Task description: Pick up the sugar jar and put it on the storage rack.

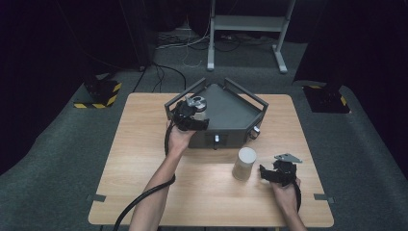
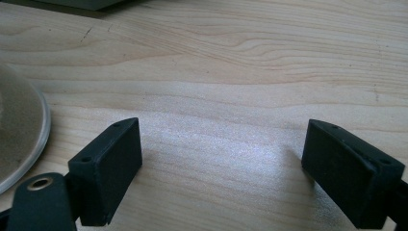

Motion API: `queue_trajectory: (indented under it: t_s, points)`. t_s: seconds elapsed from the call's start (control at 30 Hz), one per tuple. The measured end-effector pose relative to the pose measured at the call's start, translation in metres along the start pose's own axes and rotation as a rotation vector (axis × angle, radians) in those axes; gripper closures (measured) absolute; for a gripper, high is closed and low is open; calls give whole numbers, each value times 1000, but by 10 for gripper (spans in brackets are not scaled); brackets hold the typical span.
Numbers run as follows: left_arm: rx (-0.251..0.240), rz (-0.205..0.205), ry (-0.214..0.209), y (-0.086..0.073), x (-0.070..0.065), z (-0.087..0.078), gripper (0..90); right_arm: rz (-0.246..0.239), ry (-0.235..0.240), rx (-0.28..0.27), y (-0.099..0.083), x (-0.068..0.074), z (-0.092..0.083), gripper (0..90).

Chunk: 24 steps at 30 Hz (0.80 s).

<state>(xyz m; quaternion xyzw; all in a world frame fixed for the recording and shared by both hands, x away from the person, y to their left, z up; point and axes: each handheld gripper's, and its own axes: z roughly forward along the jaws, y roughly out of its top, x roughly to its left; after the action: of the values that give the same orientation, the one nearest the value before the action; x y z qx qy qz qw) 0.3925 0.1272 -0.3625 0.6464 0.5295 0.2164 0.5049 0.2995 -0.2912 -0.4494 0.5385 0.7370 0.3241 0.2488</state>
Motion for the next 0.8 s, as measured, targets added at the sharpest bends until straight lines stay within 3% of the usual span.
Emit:
queue_trajectory:
  t_s: [0.37, 0.8]
  points:
    - [-36, -14, -11, -3, 4, -10, 120, 0, 0, 0, 0, 0, 0, 134]
    - [-46, 14, -50, -8, 7, -30, 119, 1, 0, 0, 0, 0, 0, 134]
